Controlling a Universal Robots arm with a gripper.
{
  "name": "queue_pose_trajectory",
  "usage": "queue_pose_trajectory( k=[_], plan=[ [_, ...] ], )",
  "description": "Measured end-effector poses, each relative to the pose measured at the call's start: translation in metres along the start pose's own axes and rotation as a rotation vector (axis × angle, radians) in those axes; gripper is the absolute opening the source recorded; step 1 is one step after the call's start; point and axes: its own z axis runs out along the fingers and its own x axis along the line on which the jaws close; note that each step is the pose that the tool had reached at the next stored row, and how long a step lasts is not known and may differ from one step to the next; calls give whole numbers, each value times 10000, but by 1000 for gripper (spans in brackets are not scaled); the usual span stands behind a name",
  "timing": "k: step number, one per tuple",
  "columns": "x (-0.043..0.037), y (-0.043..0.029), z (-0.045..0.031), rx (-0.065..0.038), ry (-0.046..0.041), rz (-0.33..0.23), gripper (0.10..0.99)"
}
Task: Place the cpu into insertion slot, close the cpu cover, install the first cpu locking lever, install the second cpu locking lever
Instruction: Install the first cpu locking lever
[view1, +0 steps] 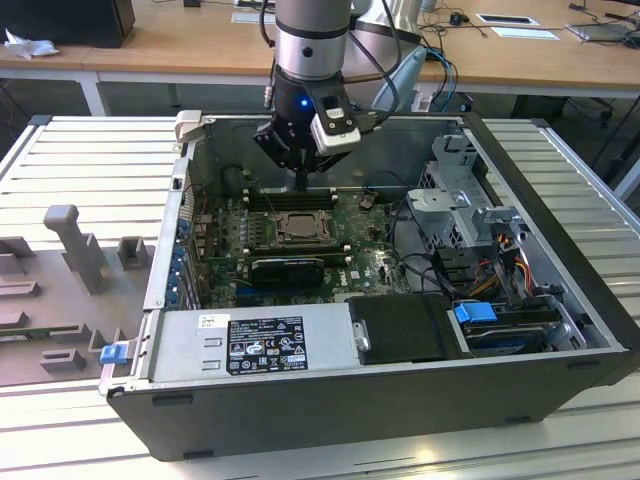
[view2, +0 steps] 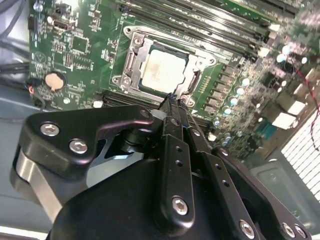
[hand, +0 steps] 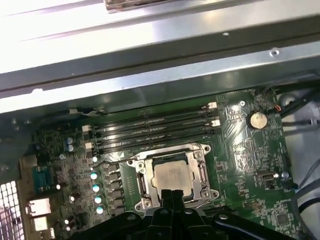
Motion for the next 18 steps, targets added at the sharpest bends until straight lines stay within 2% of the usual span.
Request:
queue_pose_trajectory(
  k=[3, 7, 11, 12, 17, 18],
  plan=[
    [0, -3, 3, -5, -51, -616, 106],
    [0, -6, 12, -4, -46, -1590, 106],
    [26, -11, 33, -4, -33, -1981, 106],
    [54, -16, 38, -5, -31, -1995, 106],
    [295, -56, 66, -6, -30, -2007, 106],
    [377, -70, 75, -8, -30, -2010, 106]
  ],
)
